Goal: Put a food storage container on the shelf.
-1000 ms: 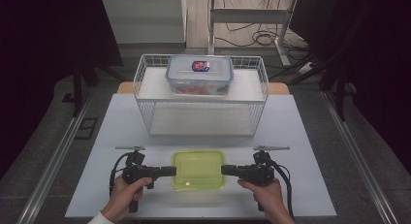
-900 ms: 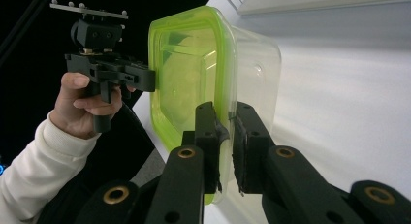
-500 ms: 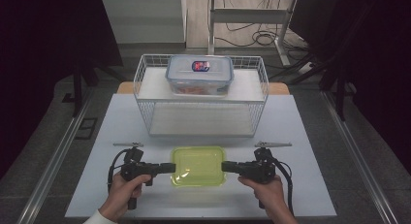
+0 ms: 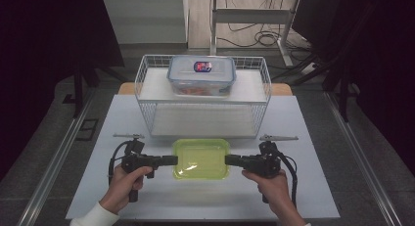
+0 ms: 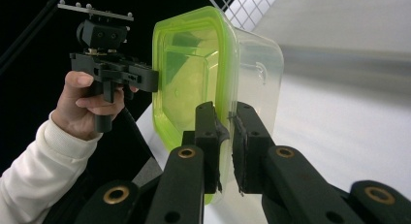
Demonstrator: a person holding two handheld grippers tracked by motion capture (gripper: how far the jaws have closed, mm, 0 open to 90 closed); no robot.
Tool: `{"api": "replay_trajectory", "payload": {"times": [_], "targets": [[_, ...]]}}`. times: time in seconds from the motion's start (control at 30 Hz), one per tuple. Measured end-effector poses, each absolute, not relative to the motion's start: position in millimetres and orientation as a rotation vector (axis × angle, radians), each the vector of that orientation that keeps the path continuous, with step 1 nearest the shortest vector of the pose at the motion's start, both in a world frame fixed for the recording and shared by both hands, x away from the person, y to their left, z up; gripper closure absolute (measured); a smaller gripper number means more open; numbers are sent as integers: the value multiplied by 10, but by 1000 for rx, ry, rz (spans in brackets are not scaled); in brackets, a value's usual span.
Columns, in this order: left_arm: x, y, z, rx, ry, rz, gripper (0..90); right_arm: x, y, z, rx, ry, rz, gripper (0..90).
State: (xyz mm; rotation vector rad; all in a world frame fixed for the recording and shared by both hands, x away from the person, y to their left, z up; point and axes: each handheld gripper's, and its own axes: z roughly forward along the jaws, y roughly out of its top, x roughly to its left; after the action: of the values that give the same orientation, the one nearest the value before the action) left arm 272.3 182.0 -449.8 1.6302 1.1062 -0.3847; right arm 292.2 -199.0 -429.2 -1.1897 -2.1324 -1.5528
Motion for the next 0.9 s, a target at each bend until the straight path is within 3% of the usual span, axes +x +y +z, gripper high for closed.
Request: {"api": "replay_trajectory", "payload": {"times": [0.9], "targets": [[3141,1929,-3674,1618,1035,-316,814,3297,-1905,-3487,-1123,-2164,-1683,816]]}}
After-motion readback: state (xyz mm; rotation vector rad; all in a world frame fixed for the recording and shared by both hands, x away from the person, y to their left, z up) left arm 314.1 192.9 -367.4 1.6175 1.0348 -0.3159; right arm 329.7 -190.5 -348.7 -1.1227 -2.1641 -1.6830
